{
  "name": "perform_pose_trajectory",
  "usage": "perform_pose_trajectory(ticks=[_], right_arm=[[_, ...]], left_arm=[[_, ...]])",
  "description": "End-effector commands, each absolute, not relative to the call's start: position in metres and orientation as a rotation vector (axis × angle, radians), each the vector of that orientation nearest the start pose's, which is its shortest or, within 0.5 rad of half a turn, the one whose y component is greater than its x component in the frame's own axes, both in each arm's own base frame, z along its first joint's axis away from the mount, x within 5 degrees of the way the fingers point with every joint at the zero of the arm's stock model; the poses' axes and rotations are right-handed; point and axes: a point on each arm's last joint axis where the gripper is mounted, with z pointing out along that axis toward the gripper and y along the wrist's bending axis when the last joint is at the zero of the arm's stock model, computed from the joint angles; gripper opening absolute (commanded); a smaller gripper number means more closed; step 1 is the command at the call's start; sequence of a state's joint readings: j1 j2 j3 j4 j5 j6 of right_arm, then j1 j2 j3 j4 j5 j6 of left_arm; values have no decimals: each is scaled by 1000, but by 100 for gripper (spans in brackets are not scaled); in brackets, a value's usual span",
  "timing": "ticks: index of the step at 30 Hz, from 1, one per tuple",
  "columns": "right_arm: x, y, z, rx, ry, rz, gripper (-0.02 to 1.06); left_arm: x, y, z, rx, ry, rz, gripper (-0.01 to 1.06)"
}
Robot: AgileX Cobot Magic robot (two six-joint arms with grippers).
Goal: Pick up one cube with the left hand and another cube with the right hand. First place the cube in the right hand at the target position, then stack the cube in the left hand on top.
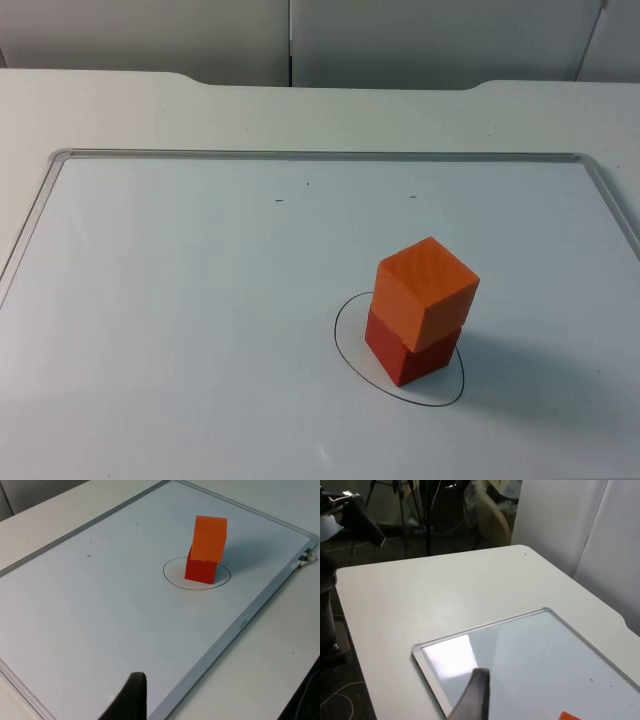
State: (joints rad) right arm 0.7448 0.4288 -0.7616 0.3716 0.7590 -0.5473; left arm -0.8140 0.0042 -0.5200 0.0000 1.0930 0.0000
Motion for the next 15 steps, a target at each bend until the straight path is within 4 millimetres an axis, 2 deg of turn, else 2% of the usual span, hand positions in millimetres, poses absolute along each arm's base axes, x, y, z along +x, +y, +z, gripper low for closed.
perform_pose_trajectory(ticks=[1, 7, 12, 15], right_arm=[[31, 59, 370, -1083, 1568, 551, 82], [27, 56, 368, -1108, 1578, 547, 82], [13, 42, 366, -1092, 1574, 539, 82], [5, 25, 363, -1018, 1603, 487, 82]], left_arm=[[-5, 5, 279, 822, 1921, -512, 102], [-5, 5, 279, 822, 1921, -512, 102], [-5, 5, 279, 822, 1921, -512, 102], [-5, 5, 279, 822, 1921, -512, 102]])
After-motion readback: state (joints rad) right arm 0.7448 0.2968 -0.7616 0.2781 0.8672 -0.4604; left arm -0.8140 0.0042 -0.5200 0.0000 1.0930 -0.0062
